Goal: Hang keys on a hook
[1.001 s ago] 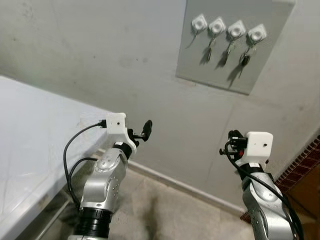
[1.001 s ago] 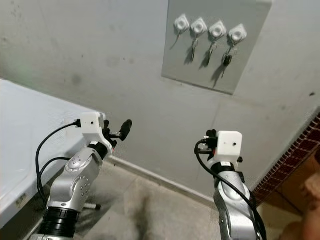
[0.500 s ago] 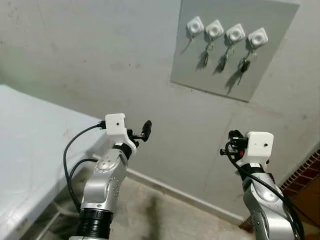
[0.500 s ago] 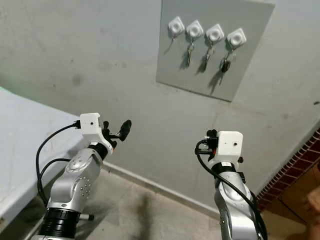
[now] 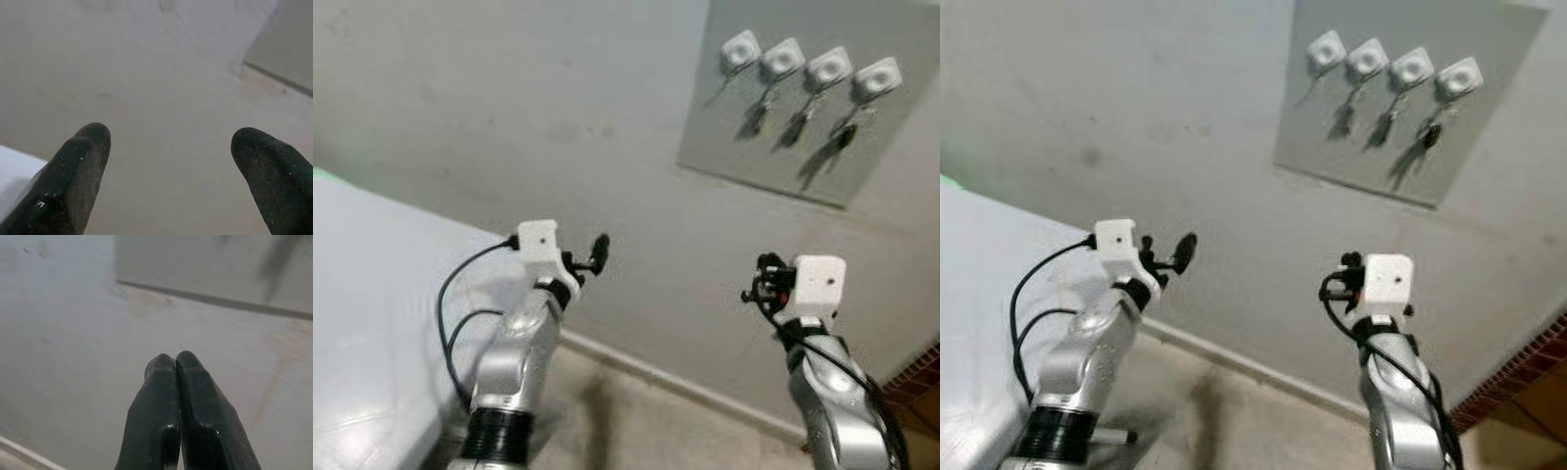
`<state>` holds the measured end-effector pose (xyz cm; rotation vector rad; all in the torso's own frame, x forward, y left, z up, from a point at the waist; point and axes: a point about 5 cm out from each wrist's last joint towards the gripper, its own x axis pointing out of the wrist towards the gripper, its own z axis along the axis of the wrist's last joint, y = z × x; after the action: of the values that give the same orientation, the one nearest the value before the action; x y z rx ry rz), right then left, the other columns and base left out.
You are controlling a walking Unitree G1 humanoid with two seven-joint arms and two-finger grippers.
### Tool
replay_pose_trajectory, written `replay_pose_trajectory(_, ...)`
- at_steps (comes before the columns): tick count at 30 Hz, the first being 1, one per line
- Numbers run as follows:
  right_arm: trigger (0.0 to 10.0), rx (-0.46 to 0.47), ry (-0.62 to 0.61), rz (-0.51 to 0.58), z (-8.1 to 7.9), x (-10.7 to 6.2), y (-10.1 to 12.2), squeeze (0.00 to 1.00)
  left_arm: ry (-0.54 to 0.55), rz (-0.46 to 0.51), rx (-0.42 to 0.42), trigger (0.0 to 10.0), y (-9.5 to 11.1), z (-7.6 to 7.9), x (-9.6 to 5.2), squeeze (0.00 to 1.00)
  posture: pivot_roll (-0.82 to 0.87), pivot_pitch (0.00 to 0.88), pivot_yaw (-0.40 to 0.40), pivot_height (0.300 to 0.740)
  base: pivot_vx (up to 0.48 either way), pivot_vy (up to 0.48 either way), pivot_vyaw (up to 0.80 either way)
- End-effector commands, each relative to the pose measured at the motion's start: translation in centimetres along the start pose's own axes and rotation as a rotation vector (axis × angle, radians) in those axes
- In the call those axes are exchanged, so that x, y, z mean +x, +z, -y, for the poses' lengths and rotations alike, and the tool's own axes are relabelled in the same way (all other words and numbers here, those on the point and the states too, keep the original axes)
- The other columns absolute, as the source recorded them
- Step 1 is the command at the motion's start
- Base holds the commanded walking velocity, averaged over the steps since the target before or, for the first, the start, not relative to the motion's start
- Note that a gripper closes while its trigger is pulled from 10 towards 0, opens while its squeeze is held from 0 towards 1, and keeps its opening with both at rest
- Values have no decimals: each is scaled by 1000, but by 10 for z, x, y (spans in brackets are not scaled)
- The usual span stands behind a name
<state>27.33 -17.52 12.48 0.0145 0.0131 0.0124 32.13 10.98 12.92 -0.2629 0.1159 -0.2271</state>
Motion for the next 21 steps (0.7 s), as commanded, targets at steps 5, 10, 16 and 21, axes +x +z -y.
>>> replay_pose_trajectory(5,10000,9,23,23,-8,2,7,0,7,2,58,10000,4,-5,-1,0,22,27,-67,740,480,0,0)
replay_pose_trajectory(10,10000,12,26,21,-9,2,6,0,1,-6,77,10000,2,-4,-1,0,23,26,-67,740,480,0,0)
replay_pose_trajectory(16,10000,18,28,17,-10,2,5,0,-11,-10,117,10000,1,-2,-1,0,24,21,-67,740,480,0,0)
replay_pose_trajectory(21,10000,8,33,17,-11,3,4,0,-21,-25,140,10000,-2,2,0,0,27,15,-69,740,417,0,0)
